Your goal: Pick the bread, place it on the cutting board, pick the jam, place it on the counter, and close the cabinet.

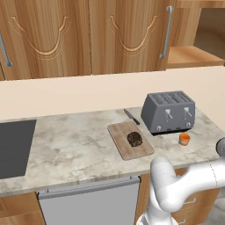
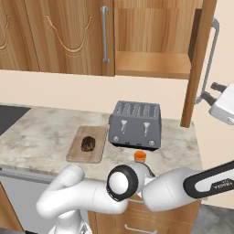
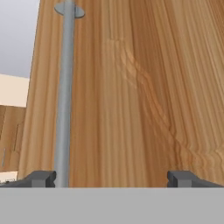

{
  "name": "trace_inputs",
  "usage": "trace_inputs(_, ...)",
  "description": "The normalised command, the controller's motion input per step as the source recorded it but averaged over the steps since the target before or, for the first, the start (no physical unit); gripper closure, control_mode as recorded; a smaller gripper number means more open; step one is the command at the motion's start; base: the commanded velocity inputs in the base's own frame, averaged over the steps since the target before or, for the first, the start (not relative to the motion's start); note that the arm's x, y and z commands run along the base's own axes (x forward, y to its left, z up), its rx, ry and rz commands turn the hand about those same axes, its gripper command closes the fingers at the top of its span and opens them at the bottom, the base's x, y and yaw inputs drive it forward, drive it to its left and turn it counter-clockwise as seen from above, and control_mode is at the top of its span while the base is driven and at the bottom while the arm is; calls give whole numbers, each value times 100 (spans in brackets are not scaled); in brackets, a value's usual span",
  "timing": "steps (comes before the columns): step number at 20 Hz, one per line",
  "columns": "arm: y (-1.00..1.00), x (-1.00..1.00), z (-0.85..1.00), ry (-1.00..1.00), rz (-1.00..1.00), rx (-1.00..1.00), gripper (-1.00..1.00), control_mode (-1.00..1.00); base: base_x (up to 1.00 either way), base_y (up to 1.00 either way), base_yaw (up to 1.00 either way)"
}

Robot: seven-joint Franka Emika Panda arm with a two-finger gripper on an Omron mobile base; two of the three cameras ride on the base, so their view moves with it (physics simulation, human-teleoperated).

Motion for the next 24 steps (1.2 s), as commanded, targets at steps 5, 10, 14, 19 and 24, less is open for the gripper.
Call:
trace_inputs(5, 21, 17, 0, 3, 1, 0, -100, -100, 0, 0, 0)
trace_inputs(10, 18, 5, 0, 0, 1, 0, -100, -100, 0, 0, 0)
trace_inputs(14, 21, 0, 0, 0, 2, 0, -100, -100, 0, 0, 0)
trace_inputs(19, 19, 0, 0, 0, 3, 0, -100, -100, 0, 0, 0)
trace_inputs(24, 21, 0, 0, 0, 2, 0, -100, -100, 0, 0, 0)
